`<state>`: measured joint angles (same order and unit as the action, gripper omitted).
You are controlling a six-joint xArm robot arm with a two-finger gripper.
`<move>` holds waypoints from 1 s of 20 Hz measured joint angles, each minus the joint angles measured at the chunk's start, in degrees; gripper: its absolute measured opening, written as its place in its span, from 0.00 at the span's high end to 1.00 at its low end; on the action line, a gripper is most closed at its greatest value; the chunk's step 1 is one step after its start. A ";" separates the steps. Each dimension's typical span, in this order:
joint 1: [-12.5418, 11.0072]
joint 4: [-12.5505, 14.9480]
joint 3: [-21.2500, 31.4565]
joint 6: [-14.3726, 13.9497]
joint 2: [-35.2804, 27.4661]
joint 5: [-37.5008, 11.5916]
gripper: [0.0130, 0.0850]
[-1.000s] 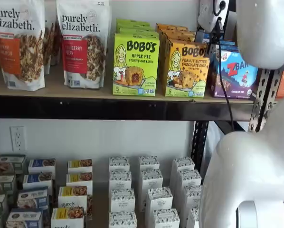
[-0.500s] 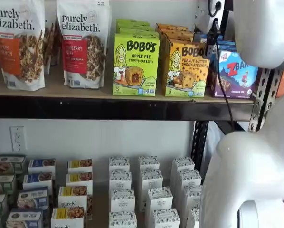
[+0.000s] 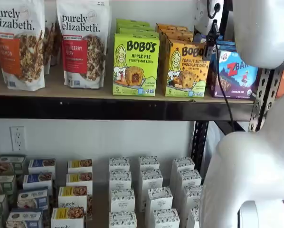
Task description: Pick up the orange box on the top shelf, the fifth box from the left
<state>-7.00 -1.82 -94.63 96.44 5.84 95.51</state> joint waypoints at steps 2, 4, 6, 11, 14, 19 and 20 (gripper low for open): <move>0.00 0.17 0.19 0.03 0.02 -0.02 0.00; 0.02 0.37 0.38 0.03 0.08 -0.09 0.00; 0.12 0.62 0.56 0.00 0.13 -0.11 0.00; 0.36 1.27 1.10 -0.14 0.27 -0.17 0.00; 0.41 1.38 1.62 -0.18 0.46 -0.43 0.06; 0.11 0.63 2.08 -0.01 0.70 -0.82 0.17; 0.03 0.50 2.17 0.05 0.77 -0.96 0.22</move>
<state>-6.97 -1.32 -92.45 96.49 6.60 94.55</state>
